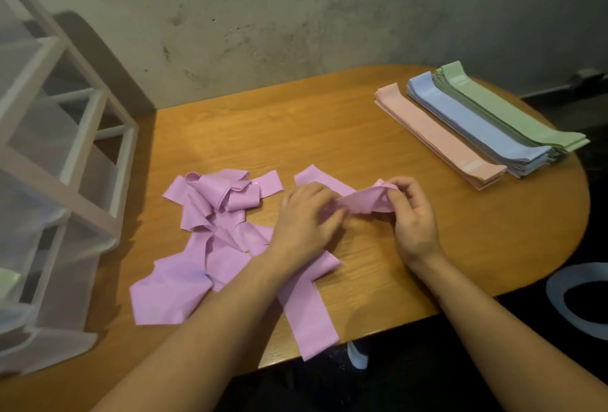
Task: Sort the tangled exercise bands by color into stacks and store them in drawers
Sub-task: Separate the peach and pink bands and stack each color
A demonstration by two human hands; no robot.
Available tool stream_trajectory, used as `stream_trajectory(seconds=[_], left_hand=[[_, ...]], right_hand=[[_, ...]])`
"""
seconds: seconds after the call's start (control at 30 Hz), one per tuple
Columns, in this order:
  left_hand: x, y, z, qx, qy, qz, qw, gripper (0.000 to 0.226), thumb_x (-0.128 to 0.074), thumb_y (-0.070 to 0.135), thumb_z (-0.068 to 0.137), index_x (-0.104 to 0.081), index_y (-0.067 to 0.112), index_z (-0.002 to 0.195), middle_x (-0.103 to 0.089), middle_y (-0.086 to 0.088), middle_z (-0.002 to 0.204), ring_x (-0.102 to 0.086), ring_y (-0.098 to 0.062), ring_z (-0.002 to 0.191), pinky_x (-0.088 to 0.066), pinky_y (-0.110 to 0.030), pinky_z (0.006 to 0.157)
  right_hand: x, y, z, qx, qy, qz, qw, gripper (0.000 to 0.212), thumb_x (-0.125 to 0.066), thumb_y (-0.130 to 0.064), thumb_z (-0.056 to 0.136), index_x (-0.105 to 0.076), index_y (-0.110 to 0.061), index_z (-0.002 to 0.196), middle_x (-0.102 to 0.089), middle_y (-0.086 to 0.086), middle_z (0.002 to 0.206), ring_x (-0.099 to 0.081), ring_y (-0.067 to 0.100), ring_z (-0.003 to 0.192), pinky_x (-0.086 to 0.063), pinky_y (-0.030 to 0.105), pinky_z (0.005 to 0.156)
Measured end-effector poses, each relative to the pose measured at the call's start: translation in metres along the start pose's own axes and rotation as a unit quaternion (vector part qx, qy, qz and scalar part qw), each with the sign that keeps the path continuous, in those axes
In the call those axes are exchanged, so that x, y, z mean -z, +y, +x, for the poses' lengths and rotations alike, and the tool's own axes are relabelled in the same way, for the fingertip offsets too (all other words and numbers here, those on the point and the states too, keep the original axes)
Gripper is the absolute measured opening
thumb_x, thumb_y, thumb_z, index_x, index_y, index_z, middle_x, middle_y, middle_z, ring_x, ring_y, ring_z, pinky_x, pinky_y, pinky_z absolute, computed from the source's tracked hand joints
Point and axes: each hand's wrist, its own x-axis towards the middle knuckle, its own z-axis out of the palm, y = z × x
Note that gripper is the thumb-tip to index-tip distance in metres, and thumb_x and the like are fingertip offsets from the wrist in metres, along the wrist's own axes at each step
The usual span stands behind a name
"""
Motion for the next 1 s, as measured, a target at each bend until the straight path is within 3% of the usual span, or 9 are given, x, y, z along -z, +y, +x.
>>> stream_trajectory(seconds=[0.1,0.17,0.3,0.4,0.47,0.63,0.8,0.9,1.0], left_hand=[[0.007,0.008,0.001,0.022,-0.011,-0.131,0.991,0.012,-0.07,0.032,0.087,-0.071,0.023,0.095,-0.068,0.019,0.097,-0.06,-0.001,0.097,-0.043,-0.026,0.089],[0.014,0.015,0.001,0.055,-0.048,-0.204,0.976,0.009,-0.073,0.022,0.09,-0.069,0.029,0.089,-0.067,0.027,0.086,-0.06,0.008,0.087,-0.04,-0.014,0.08],[0.022,0.023,0.0,0.139,-0.057,-0.339,0.929,0.006,-0.069,0.012,0.094,-0.071,0.012,0.088,-0.07,0.01,0.081,-0.061,-0.008,0.077,-0.046,-0.023,0.074],[0.03,0.031,0.005,0.211,-0.027,-0.429,0.878,0.016,-0.061,0.001,0.096,-0.069,0.015,0.092,-0.064,0.003,0.068,-0.057,-0.012,0.06,-0.048,-0.024,0.058],[0.037,0.033,0.008,0.248,-0.039,-0.45,0.857,0.02,-0.056,0.001,0.098,-0.067,0.017,0.094,-0.053,0.008,0.056,-0.043,-0.006,0.046,-0.034,-0.017,0.044],[0.048,0.034,0.013,0.251,-0.093,-0.433,0.861,0.021,-0.055,0.012,0.101,-0.071,0.025,0.098,-0.042,0.014,0.053,-0.027,-0.005,0.045,-0.02,-0.018,0.043],[0.05,0.051,0.011,0.237,-0.09,-0.428,0.867,0.031,-0.062,0.03,0.093,-0.071,0.033,0.063,-0.038,0.015,0.053,-0.03,-0.006,0.048,-0.022,-0.021,0.048],[0.048,0.056,0.009,0.205,-0.077,-0.453,0.864,0.026,-0.059,0.034,0.089,-0.07,0.03,0.066,-0.051,0.009,0.062,-0.043,-0.01,0.058,-0.031,-0.026,0.057],[0.047,0.062,0.006,0.181,-0.053,-0.458,0.869,0.019,-0.058,0.031,0.092,-0.073,0.028,0.081,-0.07,0.001,0.08,-0.064,-0.014,0.077,-0.045,-0.028,0.072]], right_hand=[[0.007,-0.008,0.002,-0.076,0.038,0.08,0.993,0.007,-0.052,-0.013,0.094,-0.057,-0.017,0.093,-0.062,0.001,0.084,-0.055,0.015,0.08,-0.045,0.027,0.068],[0.008,-0.014,0.002,-0.108,0.058,0.121,0.985,0.016,-0.048,-0.004,0.099,-0.057,-0.015,0.092,-0.061,-0.001,0.075,-0.055,0.015,0.071,-0.044,0.026,0.059],[0.014,-0.017,0.002,-0.127,0.035,0.153,0.979,0.018,-0.042,-0.003,0.102,-0.054,-0.012,0.092,-0.042,0.0,0.05,-0.032,0.01,0.038,-0.026,0.02,0.039],[0.019,-0.016,0.002,-0.144,0.025,0.156,0.977,0.02,-0.042,-0.004,0.102,-0.056,-0.014,0.092,-0.033,-0.001,0.048,-0.02,0.009,0.038,-0.011,0.023,0.043],[0.02,-0.017,0.001,-0.151,0.01,0.155,0.976,0.019,-0.043,-0.005,0.102,-0.058,-0.013,0.093,-0.035,0.001,0.051,-0.021,0.009,0.038,-0.009,0.025,0.044],[0.028,-0.029,-0.003,-0.15,-0.001,0.109,0.983,0.018,-0.049,-0.007,0.1,-0.061,-0.015,0.09,-0.045,0.0,0.056,-0.028,0.007,0.041,-0.018,0.02,0.039],[0.037,-0.057,-0.014,-0.143,-0.011,0.079,0.987,0.014,-0.061,-0.022,0.096,-0.062,-0.014,0.084,-0.053,-0.004,0.062,-0.044,0.008,0.053,-0.034,0.021,0.045],[0.042,-0.077,-0.02,-0.145,-0.052,0.112,0.982,0.035,-0.074,-0.039,0.07,-0.061,-0.011,0.086,-0.065,0.002,0.076,-0.06,0.013,0.065,-0.055,0.025,0.057],[0.044,-0.089,-0.029,-0.062,-0.069,0.025,0.995,0.018,-0.068,-0.022,0.084,-0.061,-0.009,0.092,-0.068,-0.008,0.073,-0.064,0.006,0.067,-0.056,0.02,0.062]])
